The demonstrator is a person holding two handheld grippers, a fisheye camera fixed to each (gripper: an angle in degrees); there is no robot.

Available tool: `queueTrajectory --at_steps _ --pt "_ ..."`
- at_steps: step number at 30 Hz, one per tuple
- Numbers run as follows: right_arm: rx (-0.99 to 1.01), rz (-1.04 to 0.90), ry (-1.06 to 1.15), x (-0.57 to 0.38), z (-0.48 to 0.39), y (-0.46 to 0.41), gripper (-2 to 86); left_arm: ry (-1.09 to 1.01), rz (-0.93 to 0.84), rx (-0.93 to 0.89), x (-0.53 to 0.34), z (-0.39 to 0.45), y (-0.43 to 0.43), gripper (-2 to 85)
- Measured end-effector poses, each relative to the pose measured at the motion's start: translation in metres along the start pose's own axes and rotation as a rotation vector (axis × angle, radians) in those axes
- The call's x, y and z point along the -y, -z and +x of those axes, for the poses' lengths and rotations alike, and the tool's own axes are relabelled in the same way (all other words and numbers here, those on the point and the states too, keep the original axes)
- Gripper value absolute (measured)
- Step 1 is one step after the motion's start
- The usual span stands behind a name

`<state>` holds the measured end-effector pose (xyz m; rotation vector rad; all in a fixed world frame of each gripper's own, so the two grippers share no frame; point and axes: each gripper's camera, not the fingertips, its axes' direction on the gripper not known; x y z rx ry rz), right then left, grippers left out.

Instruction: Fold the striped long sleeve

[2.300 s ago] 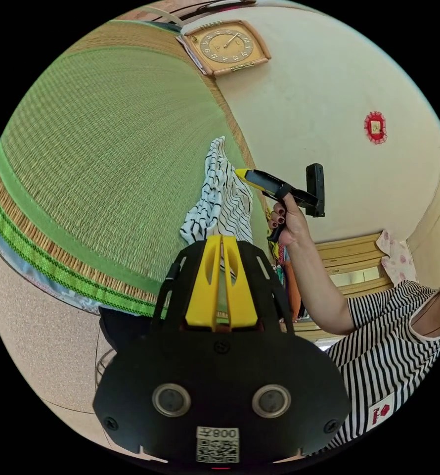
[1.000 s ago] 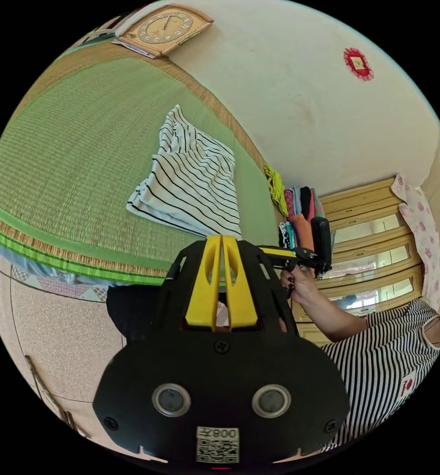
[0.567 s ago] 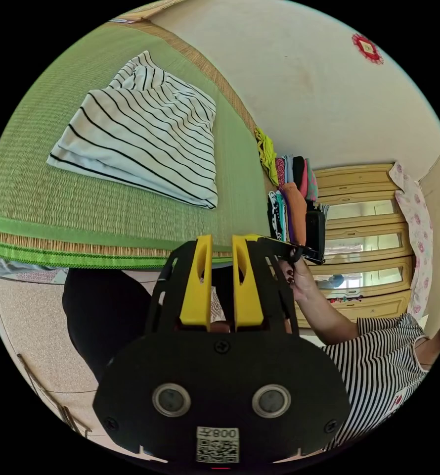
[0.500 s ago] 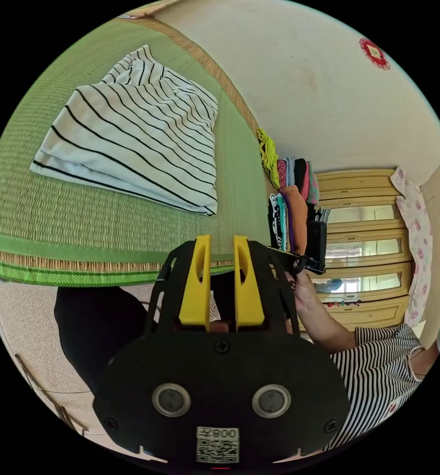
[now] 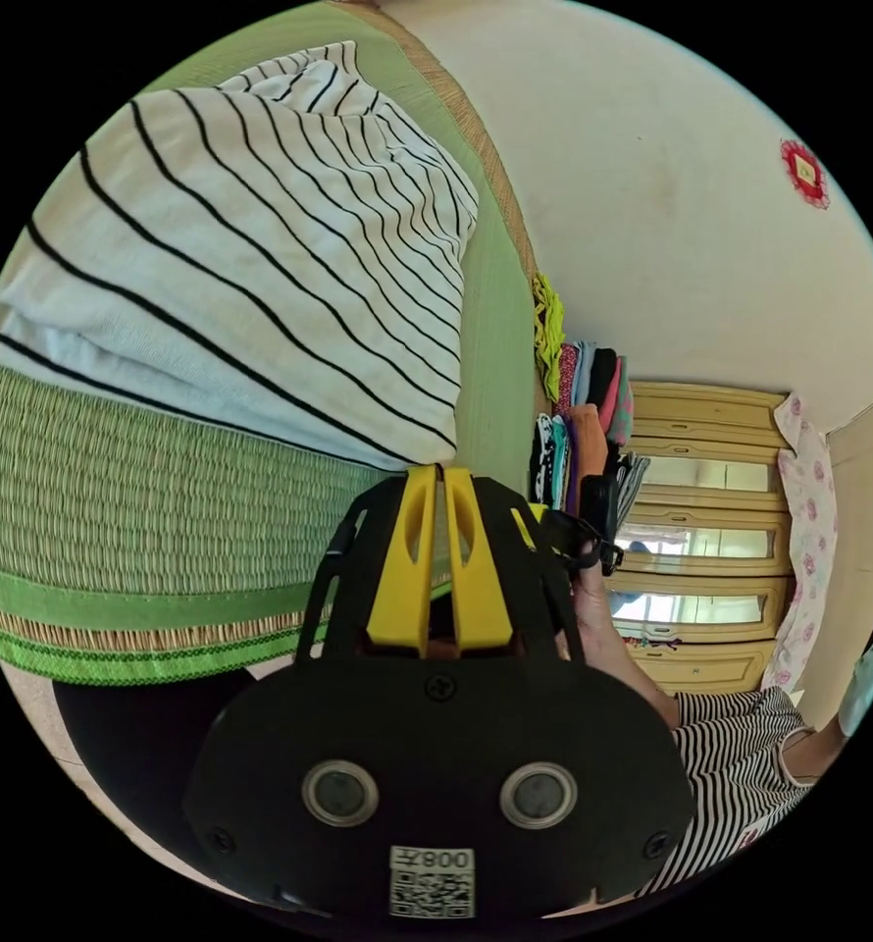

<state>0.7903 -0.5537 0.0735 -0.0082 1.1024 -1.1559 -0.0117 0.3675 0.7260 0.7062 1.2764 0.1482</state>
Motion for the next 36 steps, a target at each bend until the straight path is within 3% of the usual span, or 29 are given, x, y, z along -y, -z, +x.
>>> queueTrajectory --at_steps 11,24,36 --pt "0.163 -0.01 -0.059 0.04 0.019 -0.01 9.0 -0.004 0.041 -0.09 -0.007 -0.007 0.034 1.1" --pt "0.189 -0.023 -0.084 0.055 0.017 -0.005 4.4 -0.038 0.054 -0.115 -0.023 -0.023 0.096 2.4" --pt "0.197 -0.026 -0.017 0.072 -0.017 0.006 2.1 0.226 0.387 -0.239 -0.05 -0.109 0.223 9.8"
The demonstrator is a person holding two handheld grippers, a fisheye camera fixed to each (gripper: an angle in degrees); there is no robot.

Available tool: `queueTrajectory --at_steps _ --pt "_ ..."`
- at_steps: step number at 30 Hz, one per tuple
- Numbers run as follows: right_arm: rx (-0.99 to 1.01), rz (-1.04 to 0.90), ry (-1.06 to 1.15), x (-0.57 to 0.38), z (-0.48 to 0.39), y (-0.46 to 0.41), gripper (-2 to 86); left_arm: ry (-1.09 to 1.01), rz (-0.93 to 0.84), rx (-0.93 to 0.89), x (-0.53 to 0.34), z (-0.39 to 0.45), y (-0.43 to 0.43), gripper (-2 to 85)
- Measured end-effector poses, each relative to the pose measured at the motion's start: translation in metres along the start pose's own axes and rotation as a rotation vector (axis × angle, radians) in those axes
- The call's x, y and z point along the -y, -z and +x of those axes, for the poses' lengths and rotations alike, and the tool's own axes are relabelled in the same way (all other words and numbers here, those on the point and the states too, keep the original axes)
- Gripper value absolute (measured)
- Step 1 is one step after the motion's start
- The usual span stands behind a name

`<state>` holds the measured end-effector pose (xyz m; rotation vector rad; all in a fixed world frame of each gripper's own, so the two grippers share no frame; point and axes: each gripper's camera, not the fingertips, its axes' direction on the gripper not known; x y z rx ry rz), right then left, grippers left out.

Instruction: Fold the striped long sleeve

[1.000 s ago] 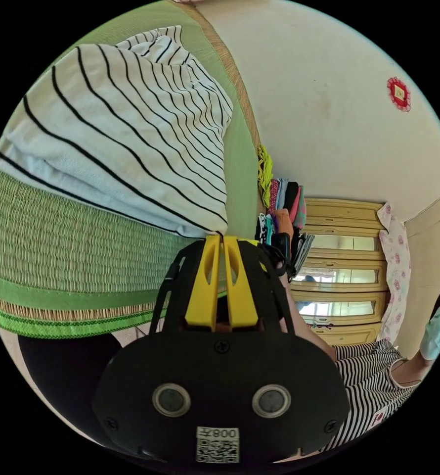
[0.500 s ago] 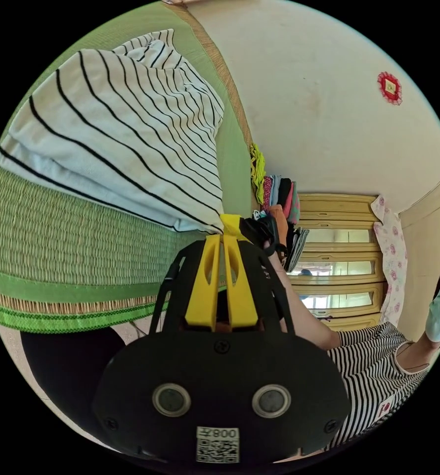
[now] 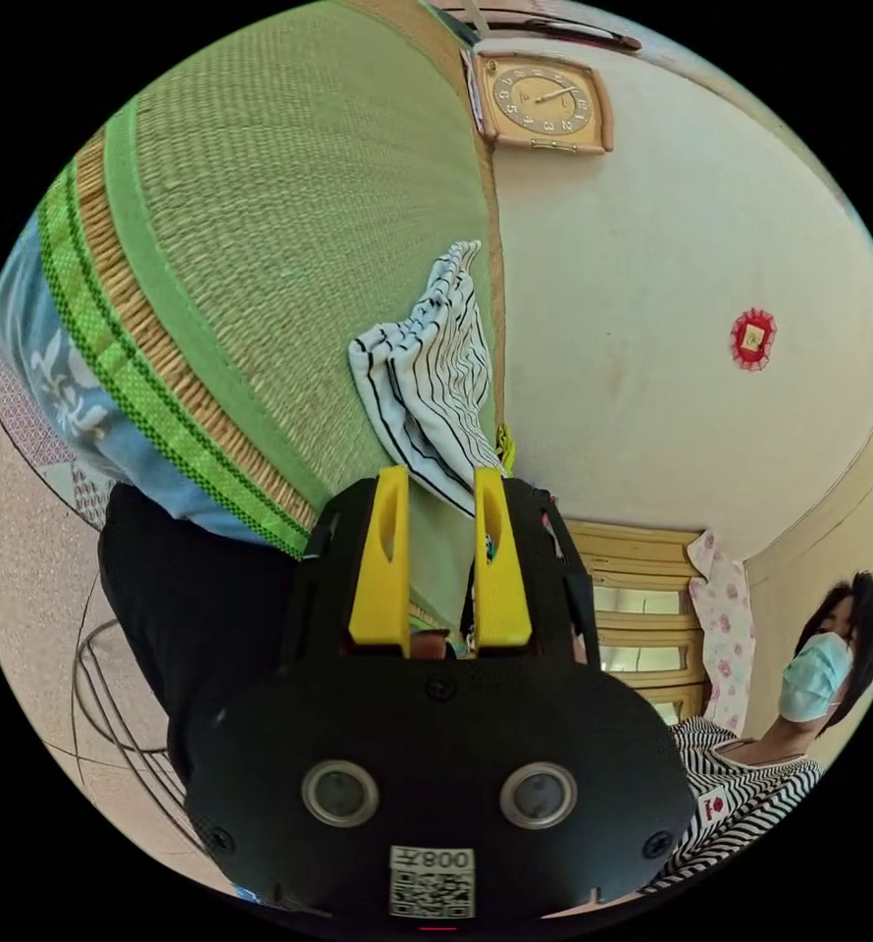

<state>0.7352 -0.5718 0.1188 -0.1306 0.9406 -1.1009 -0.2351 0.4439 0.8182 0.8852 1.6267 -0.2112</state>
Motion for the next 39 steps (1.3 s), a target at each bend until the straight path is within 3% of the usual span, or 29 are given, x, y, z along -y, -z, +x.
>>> queueTrajectory --at_steps 7,24,39 --pt "-0.01 0.0 0.004 0.003 -0.005 0.0 1.8 0.041 0.11 0.031 0.028 -0.005 0.047 10.0" --pt "0.032 0.013 0.01 0.008 -0.013 -0.006 2.2 0.033 0.104 0.064 0.07 0.012 0.089 8.8" --pt "0.065 0.015 0.061 0.028 -0.048 -0.01 2.2 0.223 0.09 -0.138 0.076 -0.013 0.075 12.9"
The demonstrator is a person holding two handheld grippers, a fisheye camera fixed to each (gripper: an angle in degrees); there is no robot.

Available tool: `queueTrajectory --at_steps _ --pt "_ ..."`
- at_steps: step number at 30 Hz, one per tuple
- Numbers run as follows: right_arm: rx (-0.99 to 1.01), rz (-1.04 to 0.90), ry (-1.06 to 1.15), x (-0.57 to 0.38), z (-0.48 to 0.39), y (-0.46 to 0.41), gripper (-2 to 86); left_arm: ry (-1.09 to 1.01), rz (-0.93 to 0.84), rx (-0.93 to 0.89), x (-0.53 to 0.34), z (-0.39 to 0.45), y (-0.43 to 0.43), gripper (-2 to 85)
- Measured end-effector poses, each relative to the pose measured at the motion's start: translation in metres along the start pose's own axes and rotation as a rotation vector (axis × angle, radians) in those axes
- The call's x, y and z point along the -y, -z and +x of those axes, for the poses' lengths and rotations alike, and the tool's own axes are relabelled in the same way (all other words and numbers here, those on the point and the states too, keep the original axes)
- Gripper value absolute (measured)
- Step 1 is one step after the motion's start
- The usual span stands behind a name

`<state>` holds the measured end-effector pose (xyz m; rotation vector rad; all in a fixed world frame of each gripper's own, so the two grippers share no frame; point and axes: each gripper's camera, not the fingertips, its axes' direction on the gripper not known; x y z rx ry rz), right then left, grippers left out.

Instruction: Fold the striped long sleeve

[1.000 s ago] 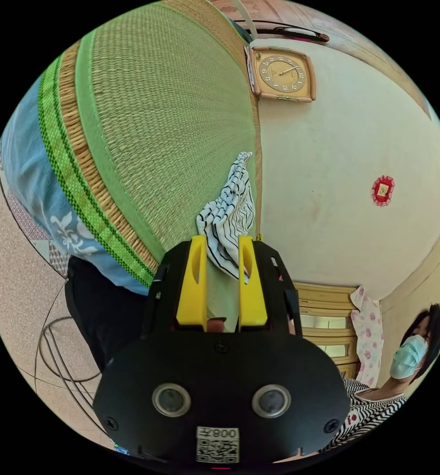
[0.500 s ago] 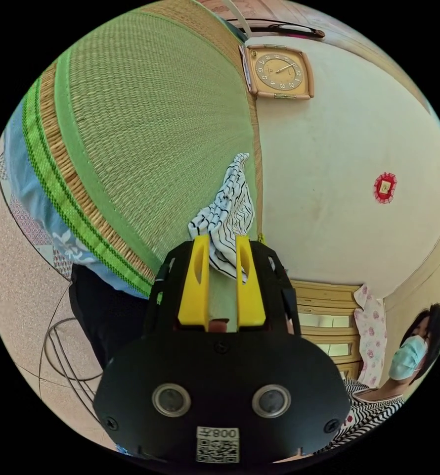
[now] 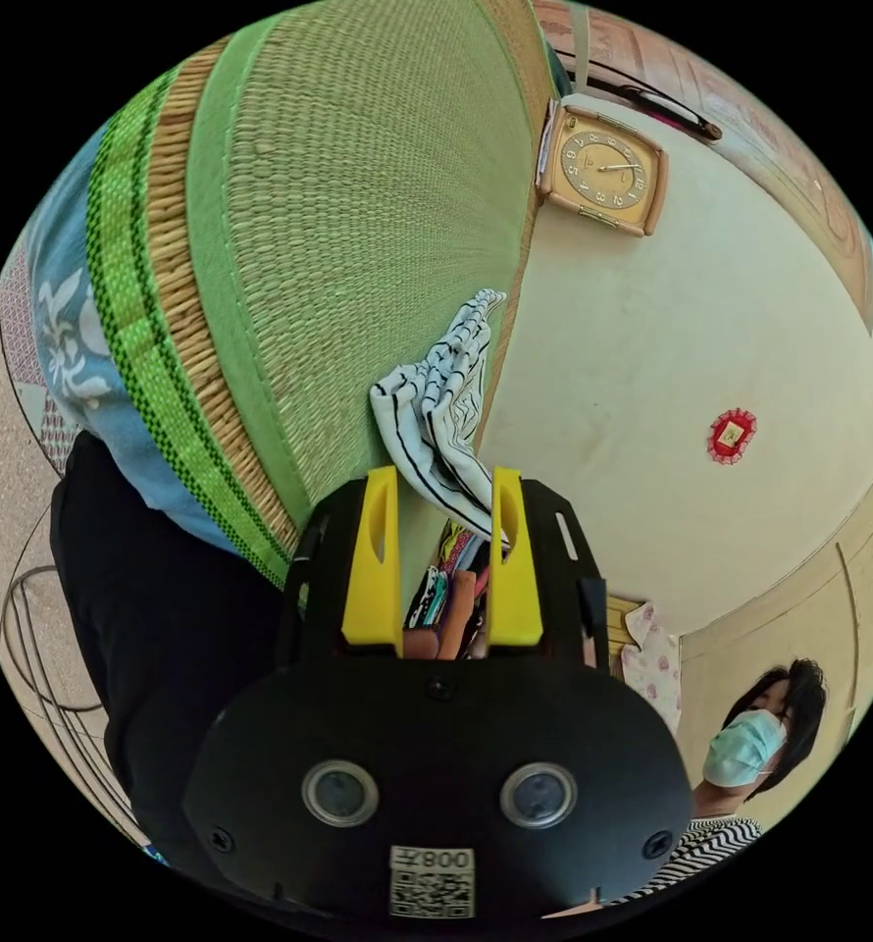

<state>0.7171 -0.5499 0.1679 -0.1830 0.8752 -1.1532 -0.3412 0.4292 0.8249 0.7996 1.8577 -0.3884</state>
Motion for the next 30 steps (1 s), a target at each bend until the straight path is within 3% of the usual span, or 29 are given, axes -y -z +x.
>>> queueTrajectory --at_steps 8,14,30 --pt "-0.002 0.016 0.016 -0.007 -0.007 0.01 1.8 -0.011 0.068 -0.005 0.026 0.001 0.0 8.2" --pt "-0.019 0.037 -0.033 -0.029 0.009 0.026 1.7 -0.049 0.023 0.034 0.032 0.004 -0.015 3.6" --pt "-0.107 0.011 -0.145 -0.095 0.07 0.046 8.0 -0.025 -0.017 0.049 0.028 -0.042 -0.07 2.6"
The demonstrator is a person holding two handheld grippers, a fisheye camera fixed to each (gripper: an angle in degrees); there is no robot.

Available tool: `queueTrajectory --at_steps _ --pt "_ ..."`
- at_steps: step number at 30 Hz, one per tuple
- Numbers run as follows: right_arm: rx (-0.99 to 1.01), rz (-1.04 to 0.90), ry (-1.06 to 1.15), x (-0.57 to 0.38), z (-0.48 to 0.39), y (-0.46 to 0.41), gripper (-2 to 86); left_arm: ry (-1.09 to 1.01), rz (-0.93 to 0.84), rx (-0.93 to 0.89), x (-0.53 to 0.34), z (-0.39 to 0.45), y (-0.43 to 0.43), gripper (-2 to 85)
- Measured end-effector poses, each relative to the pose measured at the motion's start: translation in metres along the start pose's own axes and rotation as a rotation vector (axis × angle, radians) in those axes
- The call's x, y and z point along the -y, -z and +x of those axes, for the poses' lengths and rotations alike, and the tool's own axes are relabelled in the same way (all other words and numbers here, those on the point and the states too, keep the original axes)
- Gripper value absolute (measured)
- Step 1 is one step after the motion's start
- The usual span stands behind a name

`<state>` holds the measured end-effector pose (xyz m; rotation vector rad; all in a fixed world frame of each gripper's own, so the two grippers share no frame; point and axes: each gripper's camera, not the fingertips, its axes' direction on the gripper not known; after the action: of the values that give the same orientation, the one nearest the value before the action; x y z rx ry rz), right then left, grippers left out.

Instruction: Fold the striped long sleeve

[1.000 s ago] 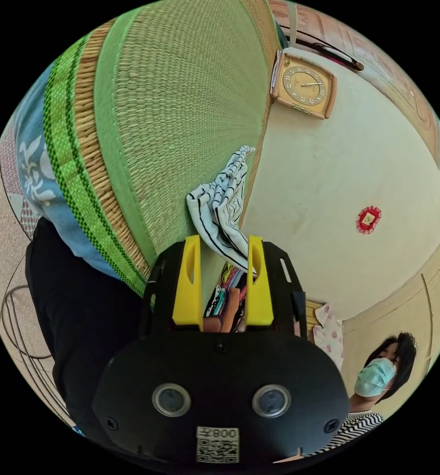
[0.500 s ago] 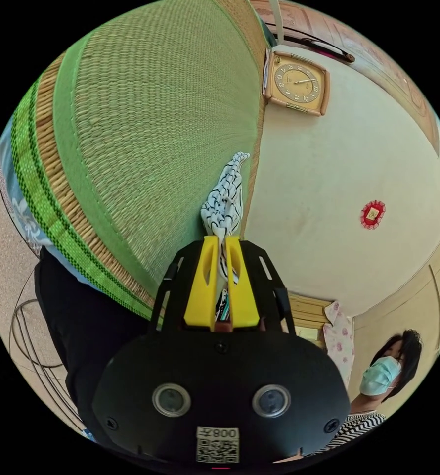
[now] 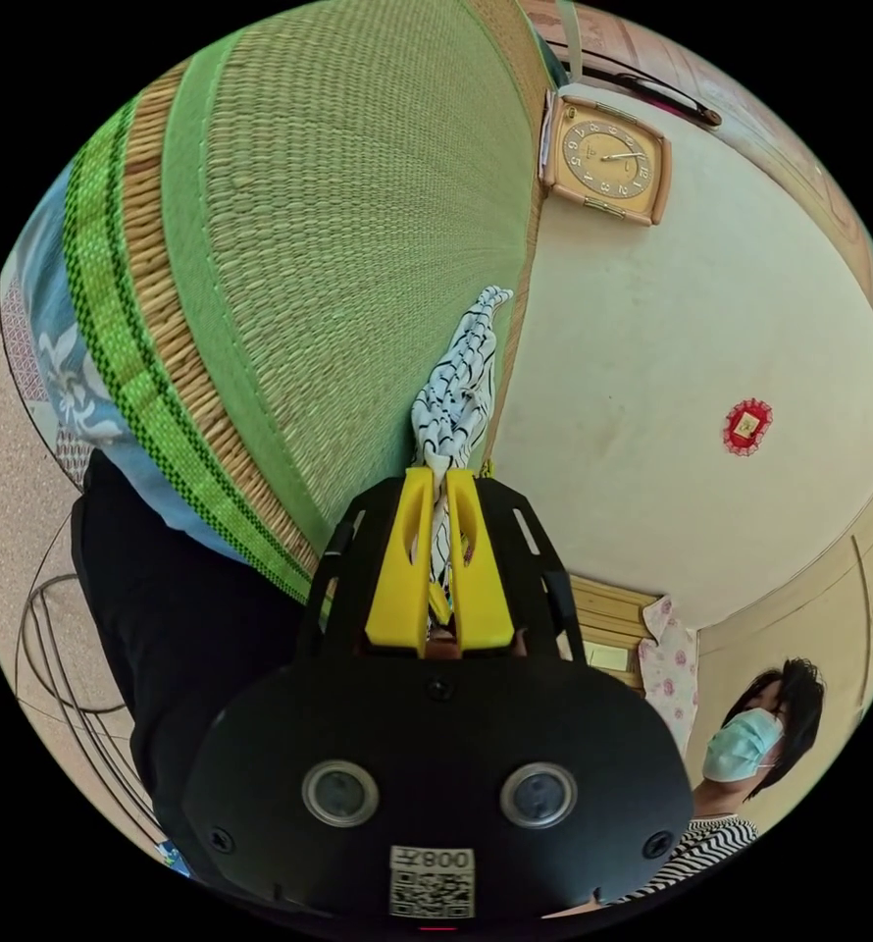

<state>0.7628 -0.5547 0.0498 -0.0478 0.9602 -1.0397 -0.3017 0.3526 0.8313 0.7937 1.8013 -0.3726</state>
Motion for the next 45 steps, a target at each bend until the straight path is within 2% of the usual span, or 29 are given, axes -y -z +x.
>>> queueTrajectory --at_steps 12,19,30,38,45 --pt "0.016 -0.017 -0.021 -0.04 0.008 0.015 5.0 -0.016 -0.021 -0.005 -0.006 -0.041 -0.063 2.7" --pt "0.054 0.01 0.108 -0.089 -0.029 0.059 3.3 -0.179 -0.069 -0.077 -0.032 -0.02 -0.109 2.7" --pt "0.187 0.129 0.331 -0.263 -0.081 0.172 1.9 -0.418 -0.221 -0.214 -0.132 -0.001 -0.179 2.6" --pt "0.192 0.291 0.396 -0.387 -0.077 0.258 1.9 -0.509 -0.414 -0.243 -0.2 -0.021 -0.306 2.4" --pt "0.18 0.449 0.376 -0.42 -0.066 0.352 2.0 -0.554 -0.515 -0.22 -0.215 -0.029 -0.462 2.4"
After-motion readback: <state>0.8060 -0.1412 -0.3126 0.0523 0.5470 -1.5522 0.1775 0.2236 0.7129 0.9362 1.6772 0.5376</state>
